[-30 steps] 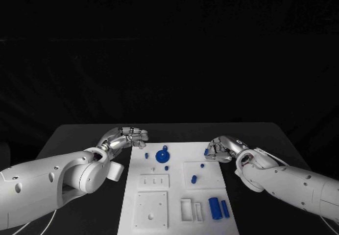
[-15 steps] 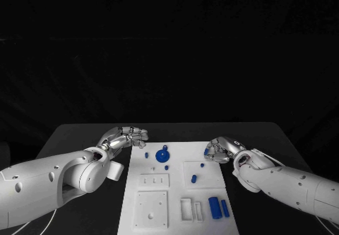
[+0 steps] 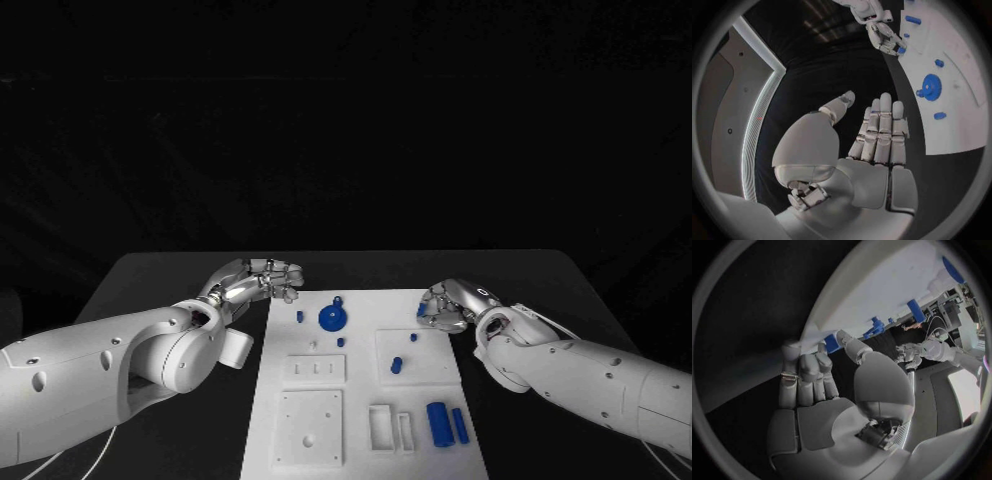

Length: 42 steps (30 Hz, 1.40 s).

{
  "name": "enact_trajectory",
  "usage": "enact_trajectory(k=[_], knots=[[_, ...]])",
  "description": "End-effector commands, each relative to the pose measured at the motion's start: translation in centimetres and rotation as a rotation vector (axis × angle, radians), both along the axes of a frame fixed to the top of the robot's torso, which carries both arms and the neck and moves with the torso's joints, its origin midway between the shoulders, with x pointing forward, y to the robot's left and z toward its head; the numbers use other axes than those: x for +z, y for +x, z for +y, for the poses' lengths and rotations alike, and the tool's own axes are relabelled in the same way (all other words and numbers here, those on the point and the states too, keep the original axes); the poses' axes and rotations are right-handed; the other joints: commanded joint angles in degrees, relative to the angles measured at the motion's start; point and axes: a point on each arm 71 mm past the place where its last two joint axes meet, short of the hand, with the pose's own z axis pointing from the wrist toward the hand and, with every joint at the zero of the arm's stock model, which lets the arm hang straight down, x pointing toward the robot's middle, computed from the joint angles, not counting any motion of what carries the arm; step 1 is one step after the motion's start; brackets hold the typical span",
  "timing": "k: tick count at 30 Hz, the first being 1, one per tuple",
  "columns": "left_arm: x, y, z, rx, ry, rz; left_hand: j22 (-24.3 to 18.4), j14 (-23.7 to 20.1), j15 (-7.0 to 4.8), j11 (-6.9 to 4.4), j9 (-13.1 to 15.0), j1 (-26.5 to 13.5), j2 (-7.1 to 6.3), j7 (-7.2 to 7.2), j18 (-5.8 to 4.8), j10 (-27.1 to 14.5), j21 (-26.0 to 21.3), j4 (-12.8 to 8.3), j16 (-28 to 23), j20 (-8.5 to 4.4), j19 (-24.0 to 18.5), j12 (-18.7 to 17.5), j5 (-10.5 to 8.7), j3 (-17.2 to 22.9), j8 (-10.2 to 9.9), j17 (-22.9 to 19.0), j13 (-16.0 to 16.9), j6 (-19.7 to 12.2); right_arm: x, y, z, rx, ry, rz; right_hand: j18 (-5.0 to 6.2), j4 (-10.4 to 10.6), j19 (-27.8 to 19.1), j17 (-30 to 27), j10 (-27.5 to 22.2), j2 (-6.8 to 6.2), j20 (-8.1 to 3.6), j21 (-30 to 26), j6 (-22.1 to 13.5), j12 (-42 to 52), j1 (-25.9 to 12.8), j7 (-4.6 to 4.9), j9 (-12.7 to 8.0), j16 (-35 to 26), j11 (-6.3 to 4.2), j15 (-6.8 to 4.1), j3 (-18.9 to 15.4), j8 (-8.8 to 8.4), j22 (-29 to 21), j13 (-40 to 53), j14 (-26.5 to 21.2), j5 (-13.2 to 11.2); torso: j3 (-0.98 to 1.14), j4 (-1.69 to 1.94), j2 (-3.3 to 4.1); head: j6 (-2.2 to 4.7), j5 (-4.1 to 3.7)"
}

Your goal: Assemble the parts on the task board

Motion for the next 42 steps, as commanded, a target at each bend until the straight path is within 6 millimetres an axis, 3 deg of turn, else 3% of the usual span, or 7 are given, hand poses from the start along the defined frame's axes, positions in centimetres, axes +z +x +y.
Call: enact_trajectory(k=[1, 11, 16, 30, 37, 42], knots=[[0.1, -0.1, -0.2, -0.02, -0.006, -0.005, 0.1, 0.0, 0.41, 0.2, 0.0, -0.4, 0.22, 0.04, 1.16, 0.2, -0.2, -0.3, -0.4, 0.06, -0.5, -0.4, -0.32, 0.1, -0.1, 0.1, 0.0, 0.1, -0.1, 0.0, 0.2, 0.004, -0.006, -0.001, 3.06, 0.0, 0.3, 0.1, -0.3, -0.69, -0.02, 0.1, 0.5, -0.2, 0.1, 0.54, -0.1, -0.3, -0.16, -0.31, 0.2, -0.16, 1.1, -0.1, 0.1, 0.1, 0.03, -0.06, 0.02, -0.02, 0.03], [0.1, 0.0, -0.2, -0.021, -0.005, -0.004, 0.1, 0.0, 0.41, 0.21, -0.1, -0.4, 0.21, 0.06, 1.16, 0.2, -0.2, -0.3, -0.4, 0.06, -0.5, -0.4, -0.33, 0.1, -0.1, 0.1, 0.0, 0.1, -0.1, 0.0, 0.3, 0.006, -0.006, 0.003, 3.06, 0.2, 0.3, 0.1, -0.2, -0.56, -0.04, 0.2, 0.5, -0.1, 0.1, 0.55, -0.1, -0.3, -0.14, -0.29, 0.4, -0.18, 1.1, 0.0, 0.1, 0.2, 0.04, -0.05, 0.01, -0.04, 0.17], [0.0, 0.0, -0.2, -0.021, -0.005, -0.004, 0.1, 0.0, 0.41, 0.22, -0.1, -0.4, 0.22, 0.06, 1.16, 0.2, -0.2, -0.3, -0.4, 0.06, -0.5, -0.5, -0.33, 0.1, -0.2, 0.1, 0.0, 0.1, -0.1, 0.0, 0.4, 0.01, -0.005, 0.002, 3.06, 0.6, 0.2, 0.2, -0.1, 0.11, -0.06, 0.2, 1.1, -0.1, 0.7, 0.4, 0.0, -0.3, -0.26, -0.39, 1.6, 0.09, 1.0, 0.0, 0.2, -0.4, 0.04, -0.1, 0.01, -0.12, 0.13], [0.0, 0.0, -0.2, -0.02, -0.005, -0.004, 0.1, 0.0, 0.41, 0.22, -0.1, -0.4, 0.29, 0.07, 1.17, 0.2, -0.2, -0.3, -0.5, 0.05, -0.5, -0.5, -0.32, 0.1, -0.2, 0.2, 0.0, 0.1, -0.1, -0.1, 0.6, 0.019, -0.004, -0.004, 3.06, 2.3, 0.1, 0.4, 0.5, 2.6, 0.09, 0.6, 3.9, 0.3, 3.7, -0.55, 0.9, -0.4, -1.17, -1.22, 9.6, 1.62, 1.1, 0.3, 0.2, -0.7, 0.07, -0.07, -0.02, -0.2, 0.12], [0.0, 0.0, -0.2, -0.026, 0.01, -0.005, 0.1, 0.0, 0.41, 0.16, 0.0, -0.3, 0.4, 0.02, 1.17, 0.4, -0.2, -0.4, -0.5, 0.06, -0.5, -0.4, -0.31, 0.2, -0.1, 0.3, 0.0, 0.2, 0.1, -0.2, 0.8, 0.018, -0.006, -0.013, 3.06, 2.1, 0.1, 0.5, 0.8, 2.36, 0.19, 0.8, 4.3, 0.4, 3.4, -0.7, 1.0, -0.4, -1.31, -1.36, 10.0, 1.86, 1.2, 0.5, 0.2, -0.7, 0.07, -0.13, -0.01, -0.25, 0.23], [-0.1, -0.1, -0.4, -0.045, 0.045, 0.004, 0.2, 0.3, 0.33, -0.68, 0.2, -0.9, 0.79, -0.61, 1.15, 2.3, -0.1, -0.3, -0.6, 0.02, -0.5, 0.5, -0.39, 0.0, 0.6, 0.6, 0.4, 1.3, 1.1, -0.4, 1.2, 0.038, -0.025, -0.023, 3.06, 1.7, 0.1, 0.5, 0.8, 2.0, 0.16, 0.9, 4.5, 0.5, 3.4, -0.8, 1.1, -0.4, -1.42, -1.46, 10.2, 1.96, 1.2, 0.6, 0.2, -0.7, 0.06, -0.19, -0.15, 0.07, 0.25]])
